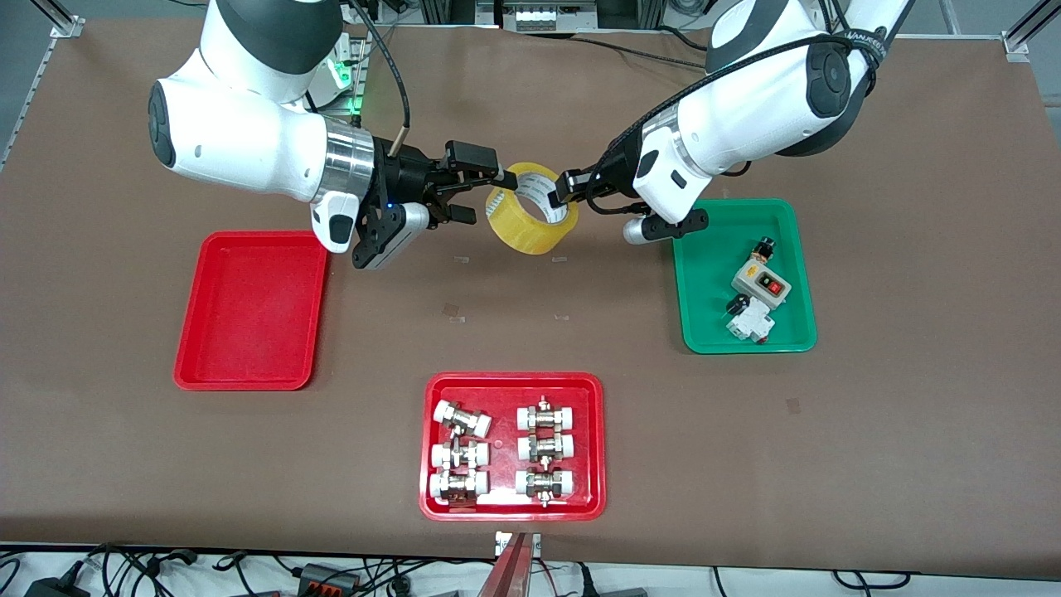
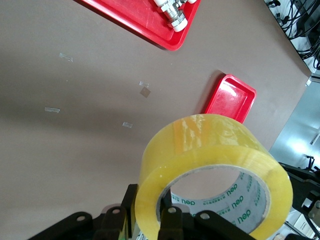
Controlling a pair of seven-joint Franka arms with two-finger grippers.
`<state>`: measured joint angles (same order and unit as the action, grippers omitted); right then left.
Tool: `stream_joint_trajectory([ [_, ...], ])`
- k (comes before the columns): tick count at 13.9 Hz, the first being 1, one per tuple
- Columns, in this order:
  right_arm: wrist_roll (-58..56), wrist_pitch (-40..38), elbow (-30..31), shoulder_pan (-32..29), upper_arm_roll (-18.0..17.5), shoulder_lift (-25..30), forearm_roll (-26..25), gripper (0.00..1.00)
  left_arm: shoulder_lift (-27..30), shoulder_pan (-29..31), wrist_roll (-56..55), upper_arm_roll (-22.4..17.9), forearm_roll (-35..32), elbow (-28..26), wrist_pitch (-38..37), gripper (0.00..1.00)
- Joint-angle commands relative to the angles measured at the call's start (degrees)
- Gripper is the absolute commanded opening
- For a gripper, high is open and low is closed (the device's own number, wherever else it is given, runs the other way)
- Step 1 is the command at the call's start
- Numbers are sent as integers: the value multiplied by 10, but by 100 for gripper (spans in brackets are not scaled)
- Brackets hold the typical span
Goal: Left arm passes tape to right arm into tray
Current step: 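Hold the tape with the left gripper while the right gripper reaches it, then close the right gripper on the tape roll beside the left gripper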
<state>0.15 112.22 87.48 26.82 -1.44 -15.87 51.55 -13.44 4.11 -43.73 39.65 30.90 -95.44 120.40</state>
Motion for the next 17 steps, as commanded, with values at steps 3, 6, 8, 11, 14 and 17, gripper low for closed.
stream_joint_trajectory([
  [3, 6, 2, -21, 14, 4, -23, 8, 100, -9, -2, -3, 2, 14, 17, 1, 3],
  [6, 3, 2, -21, 14, 4, -24, 8, 100, -9, -2, -3, 2, 14, 17, 1, 3],
  [8, -1, 2, -21, 13, 5, -24, 8, 100, -9, -2, -3, 2, 14, 17, 1, 3],
  [11, -2, 11, -21, 15, 4, -23, 8, 91, -10, -2, -3, 2, 14, 16, 1, 3],
  [14, 1, 12, -21, 14, 4, -23, 8, 57, -9, -2, -3, 2, 13, 16, 1, 3],
  [17, -1, 12, -21, 14, 4, -23, 8, 34, -9, -2, -3, 2, 13, 16, 2, 3],
])
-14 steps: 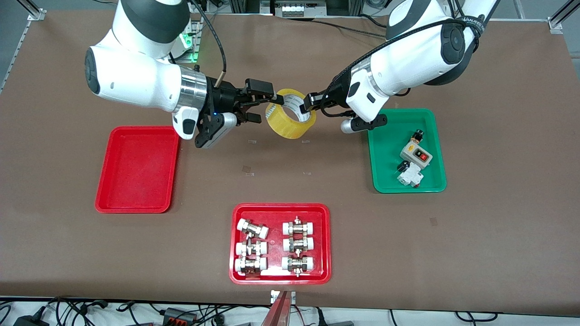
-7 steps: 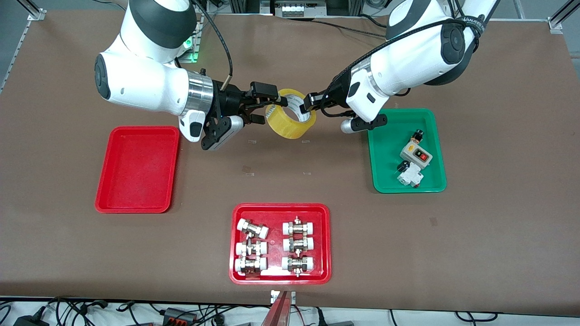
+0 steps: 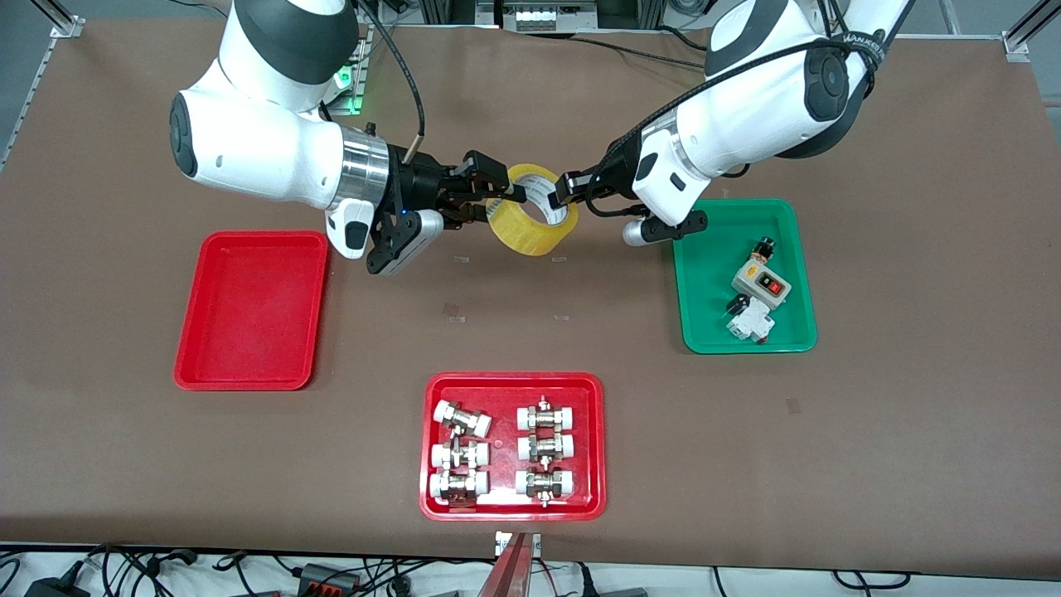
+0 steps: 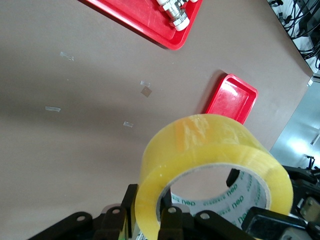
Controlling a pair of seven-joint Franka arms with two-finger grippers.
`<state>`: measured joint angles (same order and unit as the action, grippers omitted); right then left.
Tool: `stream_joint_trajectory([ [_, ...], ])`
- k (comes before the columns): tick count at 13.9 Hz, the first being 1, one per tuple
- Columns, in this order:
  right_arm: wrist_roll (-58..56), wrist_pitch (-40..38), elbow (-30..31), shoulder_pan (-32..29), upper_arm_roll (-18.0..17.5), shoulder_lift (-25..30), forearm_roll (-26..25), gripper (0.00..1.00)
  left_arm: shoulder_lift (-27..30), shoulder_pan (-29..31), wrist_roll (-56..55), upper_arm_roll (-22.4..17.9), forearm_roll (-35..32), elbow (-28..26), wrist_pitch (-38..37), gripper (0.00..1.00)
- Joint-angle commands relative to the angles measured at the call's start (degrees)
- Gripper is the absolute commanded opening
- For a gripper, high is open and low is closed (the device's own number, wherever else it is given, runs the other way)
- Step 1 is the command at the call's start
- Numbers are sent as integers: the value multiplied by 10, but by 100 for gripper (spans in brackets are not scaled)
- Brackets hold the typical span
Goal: Left arm passes tape to right arm into tray
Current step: 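Close the right gripper on the tape roll beside the left gripper, then open the left gripper and withdraw while the right gripper carries the tape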
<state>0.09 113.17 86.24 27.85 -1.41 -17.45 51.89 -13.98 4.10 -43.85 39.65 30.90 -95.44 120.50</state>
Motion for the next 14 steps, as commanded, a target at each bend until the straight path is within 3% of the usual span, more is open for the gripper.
stream_joint_trajectory([
  [1, -2, 2, -9, 4, 4, -7, 5, 28, -3, -2, -2, 3, 13, 17, 0, 3],
  [3, -2, 2, -9, 4, 4, -7, 5, 27, -3, -2, -2, 3, 13, 17, 0, 4],
  [4, -3, 2, -9, 3, 4, -7, 5, 27, -3, -2, -2, 3, 13, 17, 0, 12],
  [5, -3, 2, -9, 3, 4, -7, 5, 27, -3, -2, -2, 3, 13, 17, 0, 39],
  [6, -3, 2, -9, 3, 4, -7, 5, 27, -3, -2, -1, 3, 12, 16, 1, 76],
  [10, -3, 2, -9, 3, 4, -8, 4, 27, 5, 11, 4, -4, -1, 13, -25, 92],
  [12, -4, 2, -8, 3, 4, -8, 4, 27, 22, 41, 3, -5, -80, 13, -88, 100],
  [14, -4, 2, -8, 2, 5, -12, 3, 27, 36, 68, 2, -5, -159, 13, -157, 100],
])
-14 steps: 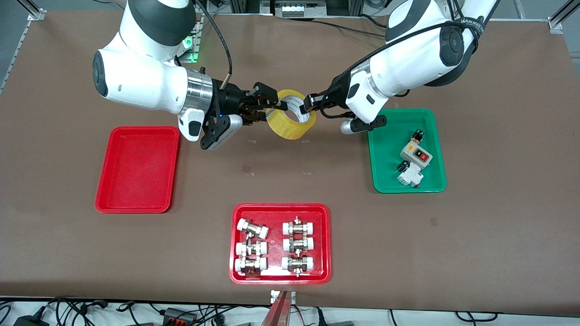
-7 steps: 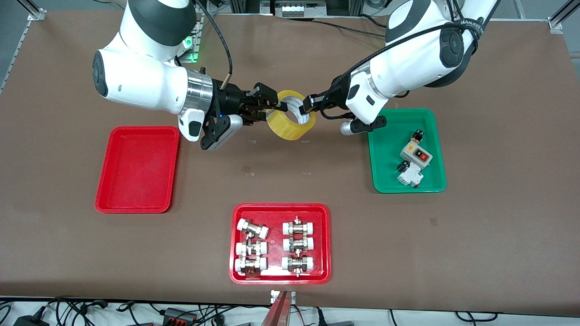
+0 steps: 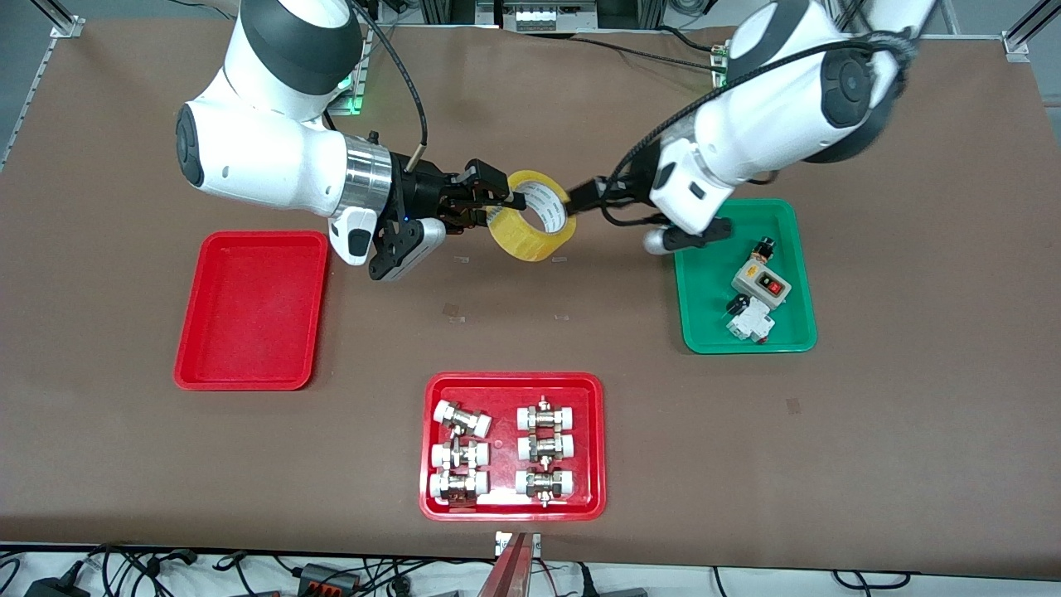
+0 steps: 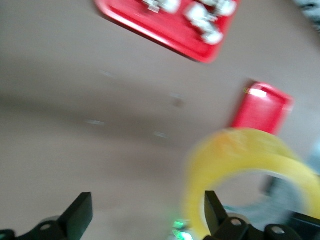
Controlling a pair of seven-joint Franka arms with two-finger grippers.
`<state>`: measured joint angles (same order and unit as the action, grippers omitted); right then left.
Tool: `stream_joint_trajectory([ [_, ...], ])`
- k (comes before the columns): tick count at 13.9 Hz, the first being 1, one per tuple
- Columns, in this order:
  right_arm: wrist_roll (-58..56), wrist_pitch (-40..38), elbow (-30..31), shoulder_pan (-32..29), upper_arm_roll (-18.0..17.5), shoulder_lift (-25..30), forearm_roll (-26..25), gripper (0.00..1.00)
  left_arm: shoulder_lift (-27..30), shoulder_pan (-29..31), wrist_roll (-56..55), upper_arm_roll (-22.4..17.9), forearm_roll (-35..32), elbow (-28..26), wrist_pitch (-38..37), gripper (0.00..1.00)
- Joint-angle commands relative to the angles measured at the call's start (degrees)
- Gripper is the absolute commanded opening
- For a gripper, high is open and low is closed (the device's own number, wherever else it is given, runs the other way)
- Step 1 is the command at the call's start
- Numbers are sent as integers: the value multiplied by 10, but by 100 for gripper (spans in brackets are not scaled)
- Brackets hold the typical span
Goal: Left arm passes tape to right arm into tray
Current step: 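Open the left gripper and withdraw while the right gripper carries the tape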
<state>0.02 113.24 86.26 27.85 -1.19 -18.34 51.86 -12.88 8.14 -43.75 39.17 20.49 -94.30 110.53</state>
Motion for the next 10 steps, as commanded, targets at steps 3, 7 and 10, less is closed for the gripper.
stream_joint_trajectory([
  [3, -4, 1, -6, -7, 8, -20, -4, 27, 31, 71, 10, 0, -119, 3, -90, 100],
  [7, -5, -5, 1, -78, 12, -67, -18, 27, 31, 95, 23, -1, -183, 2, -92, 100],
  [10, -3, -18, 32, -156, 13, -74, -42, 27, 43, 162, 89, 23, -187, 3, -108, 100],
])
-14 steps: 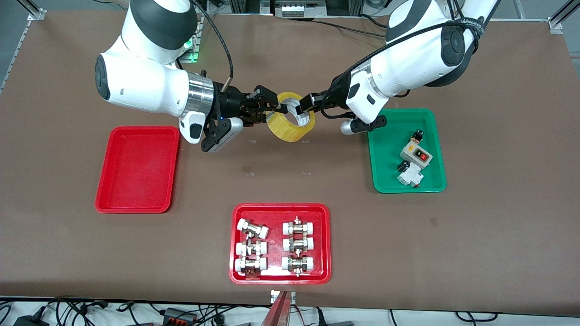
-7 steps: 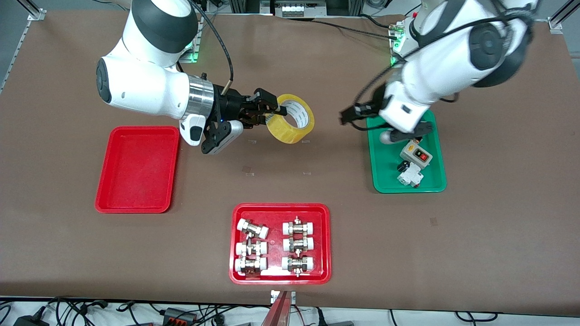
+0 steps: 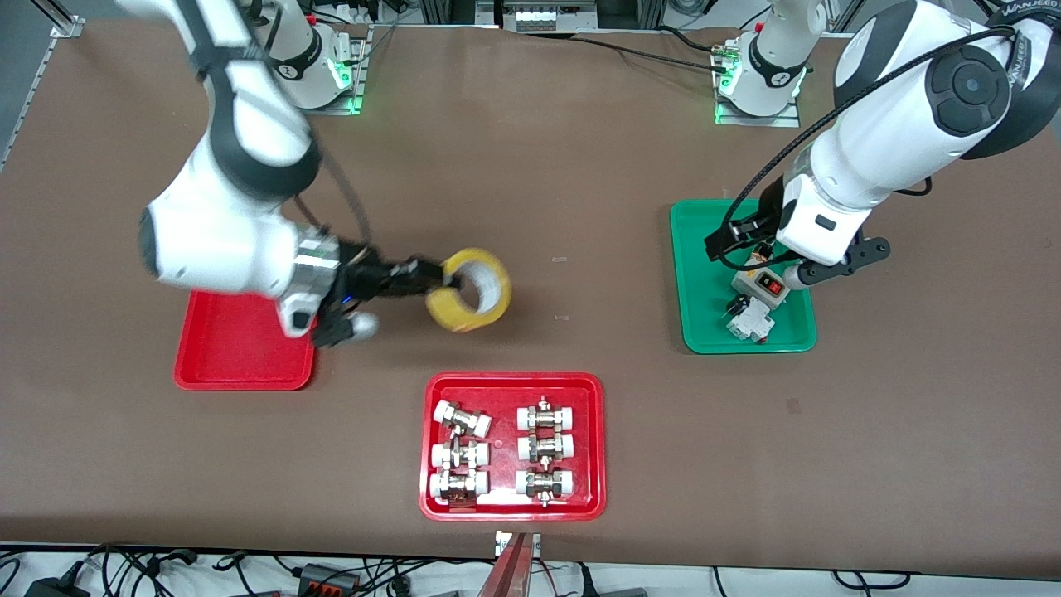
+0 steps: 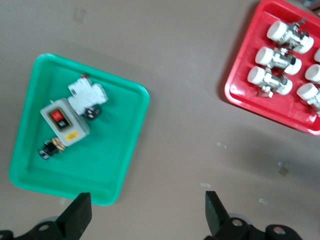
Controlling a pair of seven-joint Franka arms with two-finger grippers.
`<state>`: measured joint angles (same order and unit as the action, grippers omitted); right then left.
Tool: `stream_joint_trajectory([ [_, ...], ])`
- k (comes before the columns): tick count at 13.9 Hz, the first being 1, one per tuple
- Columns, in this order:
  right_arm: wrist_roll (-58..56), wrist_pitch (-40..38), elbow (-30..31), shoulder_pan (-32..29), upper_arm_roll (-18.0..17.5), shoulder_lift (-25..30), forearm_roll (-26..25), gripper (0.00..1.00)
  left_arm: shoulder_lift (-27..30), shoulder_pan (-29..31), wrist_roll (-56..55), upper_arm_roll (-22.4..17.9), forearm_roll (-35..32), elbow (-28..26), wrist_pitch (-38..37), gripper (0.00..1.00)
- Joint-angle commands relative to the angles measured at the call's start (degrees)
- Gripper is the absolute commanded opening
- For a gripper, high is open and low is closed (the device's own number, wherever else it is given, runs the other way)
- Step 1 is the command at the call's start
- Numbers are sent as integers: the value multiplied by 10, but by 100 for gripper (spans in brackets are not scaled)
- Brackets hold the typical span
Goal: Left arm passes tape to right arm into tray
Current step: 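Open the left gripper and withdraw while the right gripper carries the tape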
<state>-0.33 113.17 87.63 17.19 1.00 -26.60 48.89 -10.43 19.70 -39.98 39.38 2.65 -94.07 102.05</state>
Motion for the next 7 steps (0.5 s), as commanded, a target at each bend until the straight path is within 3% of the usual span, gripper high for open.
stream_joint_trajectory([
  [1, -1, -27, 22, -80, -9, -3, -18, 27, 23, 48, 90, 11, -9, 0, -42, 100],
  [7, -104, -172, 23, -276, -9, -64, -34, 27, 81, -97, 271, -242, -12, -2, -97, 100],
])
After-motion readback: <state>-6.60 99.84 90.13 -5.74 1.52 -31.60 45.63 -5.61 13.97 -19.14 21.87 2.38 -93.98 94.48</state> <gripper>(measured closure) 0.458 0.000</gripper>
